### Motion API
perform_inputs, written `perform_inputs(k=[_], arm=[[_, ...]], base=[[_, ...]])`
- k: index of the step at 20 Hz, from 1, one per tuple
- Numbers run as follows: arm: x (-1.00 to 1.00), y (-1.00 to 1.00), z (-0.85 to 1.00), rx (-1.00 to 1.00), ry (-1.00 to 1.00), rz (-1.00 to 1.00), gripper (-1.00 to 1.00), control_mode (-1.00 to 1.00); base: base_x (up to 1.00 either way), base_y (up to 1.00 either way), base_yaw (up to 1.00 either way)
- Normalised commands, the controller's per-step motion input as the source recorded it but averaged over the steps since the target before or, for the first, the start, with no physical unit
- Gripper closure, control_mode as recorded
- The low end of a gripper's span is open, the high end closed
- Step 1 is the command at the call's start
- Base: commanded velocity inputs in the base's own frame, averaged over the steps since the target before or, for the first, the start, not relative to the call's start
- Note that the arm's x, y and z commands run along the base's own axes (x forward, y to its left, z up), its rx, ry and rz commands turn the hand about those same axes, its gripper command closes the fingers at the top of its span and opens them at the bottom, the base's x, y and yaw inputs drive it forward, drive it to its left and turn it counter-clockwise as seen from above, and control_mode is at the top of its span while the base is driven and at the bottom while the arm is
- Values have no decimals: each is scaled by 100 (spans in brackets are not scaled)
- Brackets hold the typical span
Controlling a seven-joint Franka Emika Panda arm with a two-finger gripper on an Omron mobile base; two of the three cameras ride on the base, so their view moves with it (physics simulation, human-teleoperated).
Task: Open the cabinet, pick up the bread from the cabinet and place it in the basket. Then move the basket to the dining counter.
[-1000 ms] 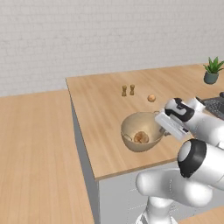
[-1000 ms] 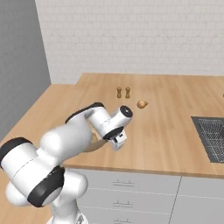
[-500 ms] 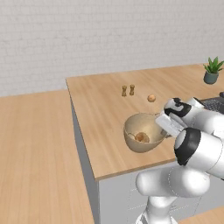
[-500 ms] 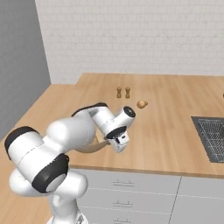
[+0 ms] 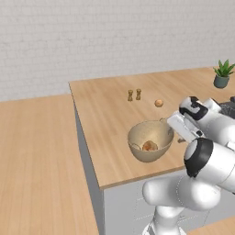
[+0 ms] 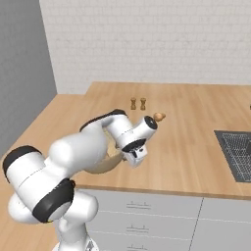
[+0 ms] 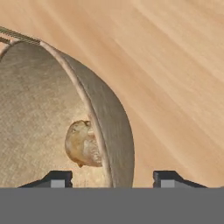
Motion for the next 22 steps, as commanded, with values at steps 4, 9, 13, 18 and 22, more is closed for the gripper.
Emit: perform_inputs(k=[4, 9, 13, 18, 22], arm=[[-54, -3, 58, 1, -21, 1, -100, -100], [-58, 0, 68, 0, -16, 2, -100, -100], [-62, 2, 83, 3, -8, 6, -100, -100], [-86, 3, 84, 0, -9, 9, -100, -100], [-87, 44, 65, 5, -23, 11, -100, -100]], base=[[0, 0, 0], [0, 0, 0], [0, 0, 0], [0, 0, 0], [0, 0, 0]])
